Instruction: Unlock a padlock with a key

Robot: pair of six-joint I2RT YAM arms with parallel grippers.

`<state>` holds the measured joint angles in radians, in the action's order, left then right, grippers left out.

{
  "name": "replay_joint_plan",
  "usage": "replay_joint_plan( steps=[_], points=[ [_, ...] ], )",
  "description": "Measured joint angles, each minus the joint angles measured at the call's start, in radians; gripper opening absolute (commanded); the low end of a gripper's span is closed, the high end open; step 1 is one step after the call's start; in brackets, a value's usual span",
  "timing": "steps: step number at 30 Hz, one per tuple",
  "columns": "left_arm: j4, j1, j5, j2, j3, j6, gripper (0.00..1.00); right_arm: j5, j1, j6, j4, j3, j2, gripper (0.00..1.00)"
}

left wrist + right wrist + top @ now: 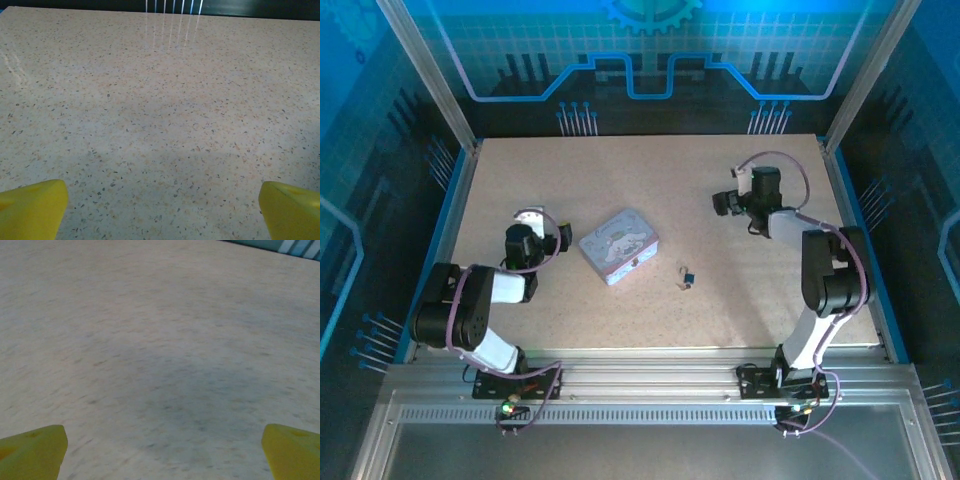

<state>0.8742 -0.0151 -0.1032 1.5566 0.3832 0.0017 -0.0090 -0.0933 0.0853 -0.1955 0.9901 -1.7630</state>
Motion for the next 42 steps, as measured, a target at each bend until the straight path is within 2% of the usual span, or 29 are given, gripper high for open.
replay_joint_plan(
  steps=[3,5,9,17,21,25,31,42],
  points=[
    [0.000,0.000,0.004,0.000,0.000,0.000,0.99,-0.080,0.032,-0.016,-0.018,-0.166,0.105,1.00],
    [0.000,0.000,0.005,0.000,0.000,0.000,0.99,-0.066,0.067,-0.037,-0.031,-0.247,0.154,1.00],
    [0.000,0.000,0.005,0.000,0.000,0.000,0.99,0.031,0.060,-0.077,-0.093,-0.318,0.189,1.00],
    [0.000,0.000,0.007,0.000,0.000,0.000,0.99,0.184,0.020,-0.097,-0.192,-0.341,0.206,1.00],
    [0.000,0.000,0.007,0.000,0.000,0.000,0.99,0.280,-0.023,-0.112,-0.290,-0.444,0.253,1.00],
    [0.000,0.000,0.007,0.000,0.000,0.000,0.99,0.210,0.023,-0.115,-0.449,-0.555,0.262,1.00],
    [0.000,0.000,0.007,0.000,0.000,0.000,0.99,0.157,0.030,-0.111,-0.512,-0.571,0.256,1.00],
    [0.000,0.000,0.007,0.000,0.000,0.000,0.99,0.147,0.027,-0.103,-0.532,-0.571,0.256,1.00]
  ],
)
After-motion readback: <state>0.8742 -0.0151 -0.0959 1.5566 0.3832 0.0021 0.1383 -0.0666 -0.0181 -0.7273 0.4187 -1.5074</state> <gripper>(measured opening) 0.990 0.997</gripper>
